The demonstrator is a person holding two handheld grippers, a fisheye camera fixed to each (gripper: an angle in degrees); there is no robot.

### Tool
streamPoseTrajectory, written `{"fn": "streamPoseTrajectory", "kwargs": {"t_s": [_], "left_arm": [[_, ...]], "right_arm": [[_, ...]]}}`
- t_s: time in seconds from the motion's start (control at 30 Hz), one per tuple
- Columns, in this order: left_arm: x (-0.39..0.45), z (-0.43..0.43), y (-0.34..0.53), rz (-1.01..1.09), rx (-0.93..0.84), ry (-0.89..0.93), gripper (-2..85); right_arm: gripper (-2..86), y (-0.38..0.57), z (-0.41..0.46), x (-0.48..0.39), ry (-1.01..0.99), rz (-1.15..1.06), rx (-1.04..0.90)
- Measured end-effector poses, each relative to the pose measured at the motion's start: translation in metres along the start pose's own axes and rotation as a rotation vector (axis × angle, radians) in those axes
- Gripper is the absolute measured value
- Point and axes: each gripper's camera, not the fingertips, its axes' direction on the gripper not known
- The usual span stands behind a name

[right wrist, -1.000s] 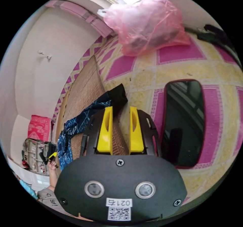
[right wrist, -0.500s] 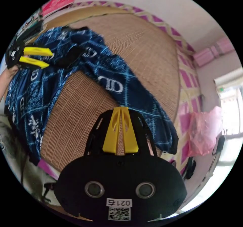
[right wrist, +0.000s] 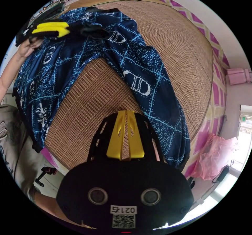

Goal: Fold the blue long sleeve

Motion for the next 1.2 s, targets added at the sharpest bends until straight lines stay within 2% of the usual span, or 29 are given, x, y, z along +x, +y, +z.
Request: {"fn": "streamPoseTrajectory", "kwargs": {"t_s": [0.03, 0.1, 0.13, 0.2, 0.23, 0.37, 0.5, 0.67, 0.9, 1.1, 1.2], "left_arm": [[-0.01, -0.025, 0.016, -0.037, 0.06, 0.013, -0.5], [-0.051, -0.13, 0.095, -0.16, 0.271, 0.039, -0.7], [-0.061, -0.158, 0.119, -0.189, 0.314, 0.029, -0.7], [-0.101, -0.262, 0.227, -0.291, 0.433, -0.034, -0.8], [-0.111, -0.286, 0.256, -0.317, 0.455, -0.053, -0.9], [-0.173, -0.422, 0.471, -0.541, 0.509, -0.224, -0.9], [-0.221, -0.513, 0.687, -0.777, 0.59, -0.333, -0.9], [-0.261, -0.562, 0.909, -1.005, 0.689, -0.396, -0.9], [-0.297, -0.535, 1.203, -1.322, 0.84, -0.252, -0.8], [-0.284, -0.491, 1.359, -1.411, 0.983, -0.049, 0.7], [-0.264, -0.489, 1.4, -1.422, 1.016, -0.034, 5.3]], "right_arm": [[-0.4, 0.002, -0.003, -0.002, 0.019, -0.004, 0.008], [-0.4, 0.005, -0.008, -0.004, 0.044, 0.008, 0.022], [-0.5, 0.01, -0.012, -0.002, 0.044, 0.044, 0.039], [-0.6, 0.023, -0.018, 0.004, 0.027, 0.117, 0.091], [-0.7, 0.036, -0.021, 0.007, 0.022, 0.147, 0.143], [-0.5, 0.084, -0.035, 0.029, -0.07, 0.277, 0.27], [0.5, 0.159, -0.088, 0.035, -0.198, 0.426, 0.514], [3.2, 0.207, -0.138, -0.012, -0.178, 0.421, 0.579], [8.0, 0.251, -0.167, -0.073, -0.269, 0.442, 0.595], [10.7, 0.271, -0.175, -0.107, -0.248, 0.476, 0.547], [11.7, 0.28, -0.178, -0.117, -0.29, 0.485, 0.541]]}}
